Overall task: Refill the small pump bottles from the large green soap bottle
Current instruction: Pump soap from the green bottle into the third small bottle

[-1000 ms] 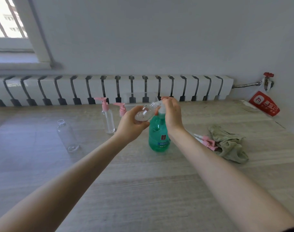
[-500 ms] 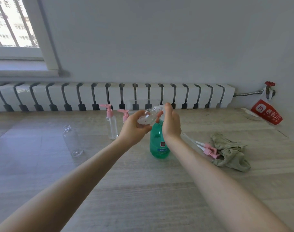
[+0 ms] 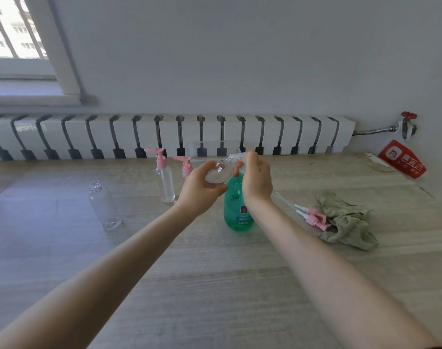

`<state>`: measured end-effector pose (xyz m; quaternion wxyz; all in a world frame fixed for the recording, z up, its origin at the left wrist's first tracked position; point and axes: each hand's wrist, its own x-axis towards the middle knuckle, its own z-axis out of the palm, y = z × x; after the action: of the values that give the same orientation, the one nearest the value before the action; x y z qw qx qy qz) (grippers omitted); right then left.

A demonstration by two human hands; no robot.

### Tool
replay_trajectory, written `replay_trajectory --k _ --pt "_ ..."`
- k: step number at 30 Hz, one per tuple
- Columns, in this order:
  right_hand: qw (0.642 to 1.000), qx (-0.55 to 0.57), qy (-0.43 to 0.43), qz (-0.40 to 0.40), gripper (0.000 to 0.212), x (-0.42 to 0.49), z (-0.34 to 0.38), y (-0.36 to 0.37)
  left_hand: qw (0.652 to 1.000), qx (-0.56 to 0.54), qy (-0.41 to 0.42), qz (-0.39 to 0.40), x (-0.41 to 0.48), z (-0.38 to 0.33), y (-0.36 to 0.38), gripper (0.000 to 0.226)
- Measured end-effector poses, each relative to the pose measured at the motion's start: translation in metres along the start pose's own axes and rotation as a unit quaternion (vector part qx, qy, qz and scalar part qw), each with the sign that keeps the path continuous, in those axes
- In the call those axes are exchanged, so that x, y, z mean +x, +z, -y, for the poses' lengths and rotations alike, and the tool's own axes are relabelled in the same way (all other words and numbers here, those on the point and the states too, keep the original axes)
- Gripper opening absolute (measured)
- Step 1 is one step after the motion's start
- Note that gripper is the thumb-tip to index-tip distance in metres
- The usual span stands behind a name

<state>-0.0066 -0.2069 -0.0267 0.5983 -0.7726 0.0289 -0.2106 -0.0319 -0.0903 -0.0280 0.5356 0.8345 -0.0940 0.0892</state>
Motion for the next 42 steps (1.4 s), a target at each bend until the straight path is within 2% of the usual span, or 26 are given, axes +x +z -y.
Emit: replay_trajectory --k 6,14,25,34,42 --pt "1.0 -0.008 0.009 0.009 0.046 -0.001 0.003 -0.001 1.0 0.0 -0.005 -0.003 -0.002 -0.002 -0.001 0.051" --pt "0.999 -0.038 0.003 -0.003 0.065 0.003 0.001 0.004 1.0 0.021 0.0 -0.012 0.0 -0.01 -0.005 0.057" --pt "1.0 -0.014 0.003 0.006 0.053 0.001 0.004 0.002 0.994 0.103 0.035 -0.019 0.008 -0.005 -0.014 0.049" --pt "1.0 0.011 -0.005 -0.01 0.035 0.002 -0.001 0.002 0.993 0.104 0.043 -0.017 0.007 0.0 -0.01 0.049" --pt "1.0 -0.002 -0.005 -0.008 0.037 0.003 -0.002 0.003 0.994 0.1 0.043 -0.016 0.005 -0.001 -0.011 0.048"
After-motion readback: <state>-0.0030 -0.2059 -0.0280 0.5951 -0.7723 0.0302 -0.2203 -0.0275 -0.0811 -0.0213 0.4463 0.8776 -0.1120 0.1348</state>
